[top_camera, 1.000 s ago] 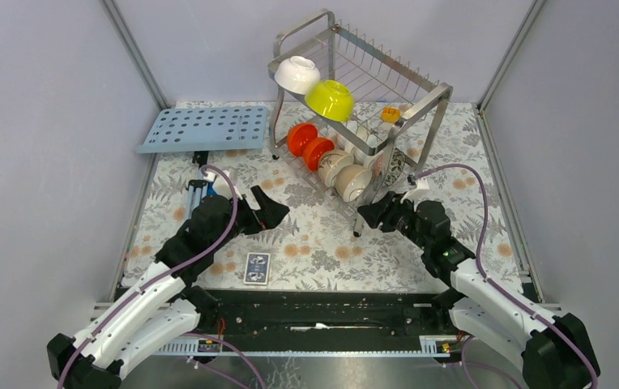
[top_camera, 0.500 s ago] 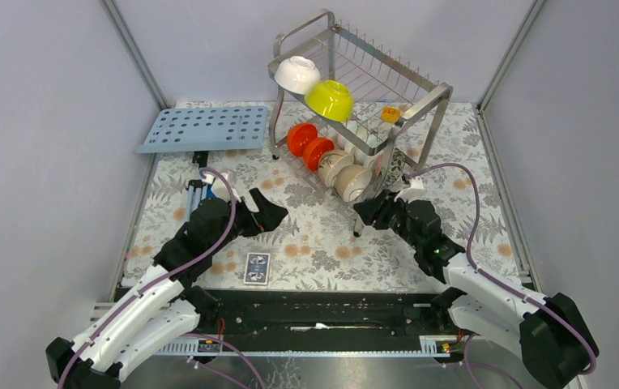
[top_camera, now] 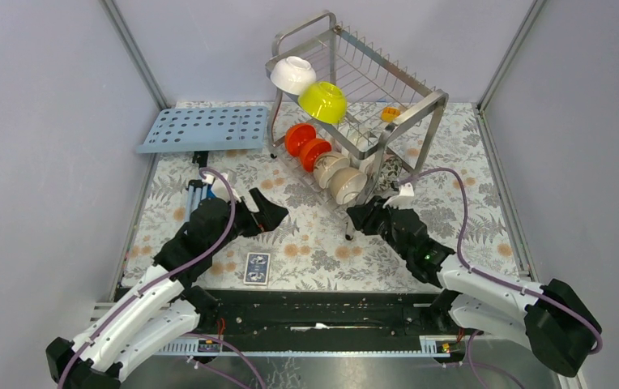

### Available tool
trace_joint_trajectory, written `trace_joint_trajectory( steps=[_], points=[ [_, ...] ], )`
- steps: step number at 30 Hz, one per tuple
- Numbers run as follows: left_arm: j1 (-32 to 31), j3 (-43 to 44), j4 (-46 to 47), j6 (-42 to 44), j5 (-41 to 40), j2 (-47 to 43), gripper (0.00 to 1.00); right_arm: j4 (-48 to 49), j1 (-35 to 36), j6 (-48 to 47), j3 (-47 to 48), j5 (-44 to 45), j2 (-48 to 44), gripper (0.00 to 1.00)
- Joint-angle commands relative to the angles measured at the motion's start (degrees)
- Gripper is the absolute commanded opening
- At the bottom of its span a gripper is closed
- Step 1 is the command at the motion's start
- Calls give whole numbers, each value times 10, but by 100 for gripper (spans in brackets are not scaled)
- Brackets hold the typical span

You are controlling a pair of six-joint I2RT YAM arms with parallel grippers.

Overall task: Unload the bowls from the dish rack
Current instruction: Adjust the dish rack at the center of the board.

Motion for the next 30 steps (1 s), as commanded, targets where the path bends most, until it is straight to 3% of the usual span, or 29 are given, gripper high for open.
trace_joint_trajectory(
  steps=[1,5,8,11,17,23,27,30],
  points=[
    [-2,0,27,-5,3,4,99,44,49,29,10,-14,12,38],
    [-2,2,27,-4,2,6,99,-4,55,27,22,6,-4,53],
    [-2,5,24,-1,0,6,99,-90,55,3,36,33,-53,71],
    [-2,7,24,4,-5,9,99,-206,55,-24,51,69,-124,78],
    [-2,13,43,23,-17,32,99,-381,55,-55,72,154,-272,79],
    [-2,49,74,41,-2,96,99,-430,55,-59,89,242,-319,75],
    [-2,59,83,42,3,114,99,-342,54,-101,91,114,-274,77],
    [-2,54,82,42,3,108,99,-300,55,-89,94,77,-210,79]
  ],
)
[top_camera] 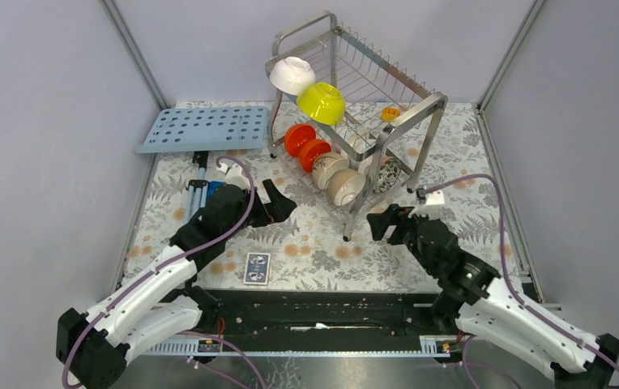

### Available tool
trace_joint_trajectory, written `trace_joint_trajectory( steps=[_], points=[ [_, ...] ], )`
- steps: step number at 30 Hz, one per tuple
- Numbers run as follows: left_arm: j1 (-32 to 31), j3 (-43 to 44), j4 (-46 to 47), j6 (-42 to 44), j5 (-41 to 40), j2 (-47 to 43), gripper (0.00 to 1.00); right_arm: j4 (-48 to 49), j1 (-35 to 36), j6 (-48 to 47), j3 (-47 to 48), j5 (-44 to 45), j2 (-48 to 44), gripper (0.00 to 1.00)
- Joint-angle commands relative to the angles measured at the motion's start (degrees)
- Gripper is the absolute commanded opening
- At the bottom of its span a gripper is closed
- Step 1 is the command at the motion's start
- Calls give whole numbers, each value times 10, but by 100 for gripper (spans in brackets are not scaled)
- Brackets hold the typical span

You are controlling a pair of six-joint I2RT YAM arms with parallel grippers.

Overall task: Unload the bowls from the dish rack
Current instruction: Adjust the dish rack at the center of the board.

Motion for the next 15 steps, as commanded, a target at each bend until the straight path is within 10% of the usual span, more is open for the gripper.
trace_joint_trajectory(
  steps=[1,15],
  points=[
    [-2,19,35,9,3,-11,99,109,3,-13,13,-68,75,80],
    [-2,-2,-20,5,-10,-74,99,294,2,51,27,-29,267,59]
  ],
)
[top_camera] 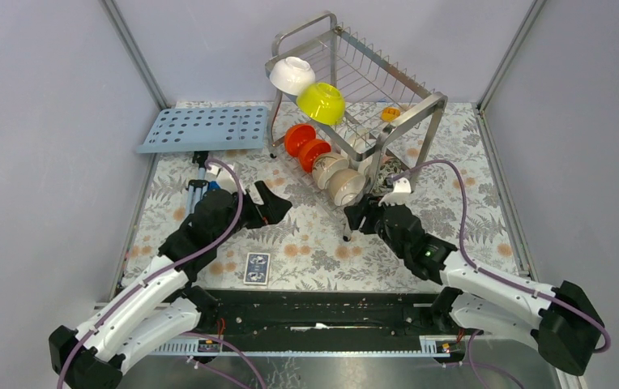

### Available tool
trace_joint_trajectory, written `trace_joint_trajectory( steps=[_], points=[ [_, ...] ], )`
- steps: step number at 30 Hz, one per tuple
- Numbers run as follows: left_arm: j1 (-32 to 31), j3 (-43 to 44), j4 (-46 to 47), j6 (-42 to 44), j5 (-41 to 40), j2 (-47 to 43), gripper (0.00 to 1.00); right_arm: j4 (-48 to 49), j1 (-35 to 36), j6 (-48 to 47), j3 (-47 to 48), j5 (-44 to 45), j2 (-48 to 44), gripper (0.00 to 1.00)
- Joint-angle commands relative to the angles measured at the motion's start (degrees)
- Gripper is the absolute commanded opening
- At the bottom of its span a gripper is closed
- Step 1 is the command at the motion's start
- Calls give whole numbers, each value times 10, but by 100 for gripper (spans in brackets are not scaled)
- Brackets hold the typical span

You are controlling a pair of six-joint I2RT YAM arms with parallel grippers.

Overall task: Unload the bowls from the dish rack
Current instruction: Adjust the dish rack at the center of the board.

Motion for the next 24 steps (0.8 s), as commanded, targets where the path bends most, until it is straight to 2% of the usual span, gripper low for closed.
trace_joint_trajectory(
  steps=[1,7,15,20,24],
  points=[
    [-2,-3,-8,5,-11,-20,99,72,2,30,23,27,22,56],
    [-2,-5,-11,6,-13,-23,99,63,-7,34,7,42,7,36],
    [-2,2,-1,8,1,-1,99,13,-17,25,-10,48,-43,0],
    [-2,13,1,21,4,13,99,-59,-17,2,-10,62,-101,0],
    [-2,24,13,34,42,32,99,-146,-17,-13,-5,86,-155,0]
  ],
)
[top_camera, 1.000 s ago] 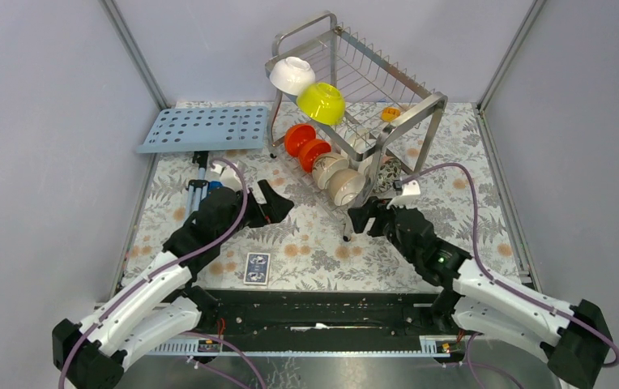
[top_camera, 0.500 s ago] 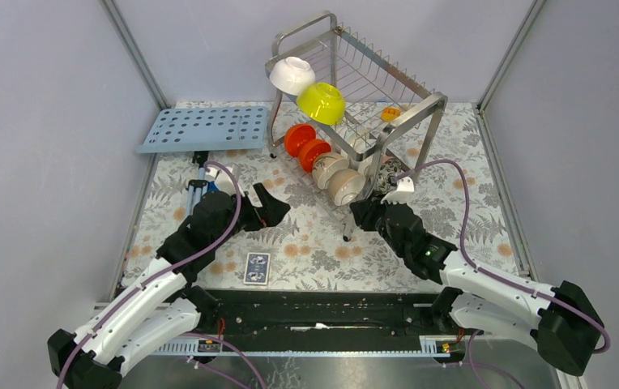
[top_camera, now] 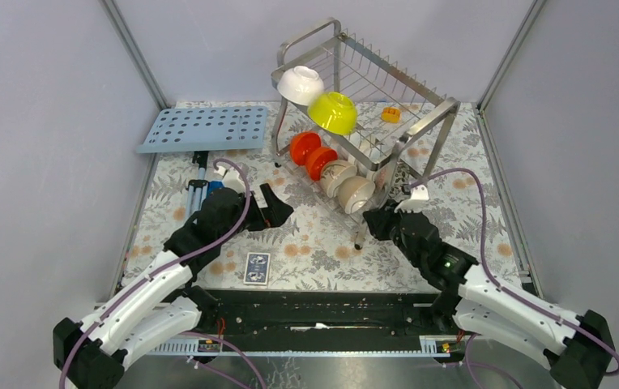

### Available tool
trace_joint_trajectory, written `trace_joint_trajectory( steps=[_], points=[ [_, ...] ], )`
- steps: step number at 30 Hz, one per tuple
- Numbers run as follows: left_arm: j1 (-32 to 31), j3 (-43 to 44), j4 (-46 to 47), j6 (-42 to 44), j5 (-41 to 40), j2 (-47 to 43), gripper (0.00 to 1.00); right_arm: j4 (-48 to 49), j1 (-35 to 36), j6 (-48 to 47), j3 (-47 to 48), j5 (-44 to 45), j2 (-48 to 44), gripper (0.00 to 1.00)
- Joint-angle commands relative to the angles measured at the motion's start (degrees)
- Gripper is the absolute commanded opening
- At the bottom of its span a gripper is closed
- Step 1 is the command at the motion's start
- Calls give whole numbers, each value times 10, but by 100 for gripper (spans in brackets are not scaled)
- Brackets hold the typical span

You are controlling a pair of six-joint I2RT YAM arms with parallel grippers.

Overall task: Unload the bowls from the dish rack
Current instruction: Adjust the dish rack at the center of the board.

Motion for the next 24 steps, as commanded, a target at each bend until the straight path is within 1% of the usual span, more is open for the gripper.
trace_joint_trajectory(
  steps=[1,6,8,12,15,17,21,22,24],
  points=[
    [-2,28,39,25,44,21,99,-96,-6,-25,16,73,-75,0],
    [-7,27,88,34,113,53,99,-194,-6,-21,19,84,-138,0],
    [-18,27,101,35,118,63,99,-226,-6,-15,23,88,-159,0],
    [-61,41,104,51,88,89,99,-285,-6,-4,35,110,-197,0],
    [-91,60,103,67,59,107,99,-311,-6,7,32,116,-225,0],
    [-102,69,103,71,41,117,99,-324,-7,18,33,121,-234,0],
    [-105,79,105,82,33,125,99,-333,-6,30,38,116,-244,0],
    [-105,83,103,86,29,122,99,-335,-6,30,42,110,-245,8],
    [-105,91,97,92,15,115,99,-341,-6,24,54,94,-247,43]
  ],
)
